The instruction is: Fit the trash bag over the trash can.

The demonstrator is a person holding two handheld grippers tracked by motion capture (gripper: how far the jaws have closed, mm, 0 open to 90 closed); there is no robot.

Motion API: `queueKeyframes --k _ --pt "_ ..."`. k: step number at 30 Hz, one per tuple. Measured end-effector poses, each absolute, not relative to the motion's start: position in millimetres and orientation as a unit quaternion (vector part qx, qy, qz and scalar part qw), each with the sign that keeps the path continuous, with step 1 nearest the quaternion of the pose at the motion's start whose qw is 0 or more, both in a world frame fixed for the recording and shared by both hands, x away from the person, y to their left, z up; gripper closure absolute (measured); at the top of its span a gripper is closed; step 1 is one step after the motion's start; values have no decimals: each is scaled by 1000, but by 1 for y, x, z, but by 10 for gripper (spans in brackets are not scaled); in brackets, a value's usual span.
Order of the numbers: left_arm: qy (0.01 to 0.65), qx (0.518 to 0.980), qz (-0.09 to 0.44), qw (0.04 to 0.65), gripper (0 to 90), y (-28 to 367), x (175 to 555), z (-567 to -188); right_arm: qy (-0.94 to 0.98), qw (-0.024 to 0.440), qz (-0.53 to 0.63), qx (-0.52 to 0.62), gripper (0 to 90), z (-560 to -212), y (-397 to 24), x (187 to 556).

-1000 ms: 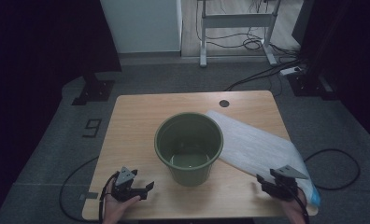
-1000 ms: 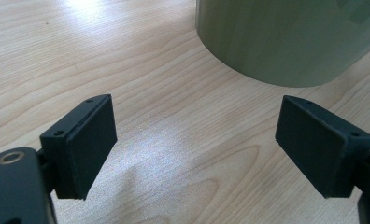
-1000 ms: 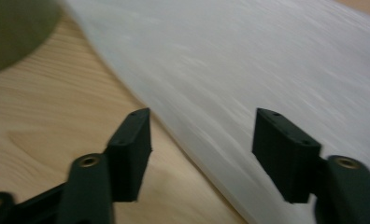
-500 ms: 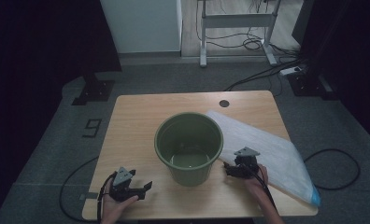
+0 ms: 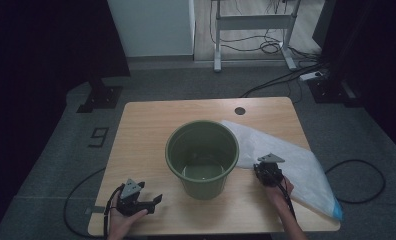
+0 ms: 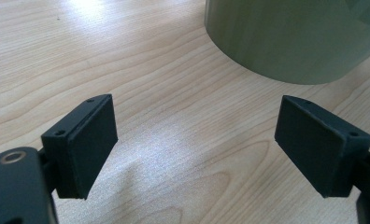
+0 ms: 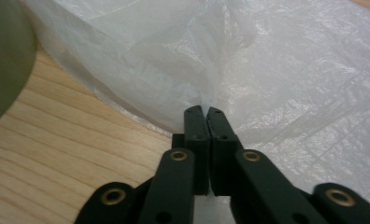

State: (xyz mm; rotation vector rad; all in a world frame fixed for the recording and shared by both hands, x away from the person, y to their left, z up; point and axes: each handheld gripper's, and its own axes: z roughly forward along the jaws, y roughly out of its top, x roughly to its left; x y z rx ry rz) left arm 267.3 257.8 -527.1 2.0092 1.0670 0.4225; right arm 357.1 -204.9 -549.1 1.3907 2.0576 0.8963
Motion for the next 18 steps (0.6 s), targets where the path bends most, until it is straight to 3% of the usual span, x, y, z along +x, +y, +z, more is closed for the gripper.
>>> queueKeyframes --k 9,18 --pt "426 795 168 398 128 259 268 -529 683 253 417 544 891 -535 -233 346" --pt "424 797 168 396 130 256 267 -529 607 281 514 537 891 -479 -257 324"
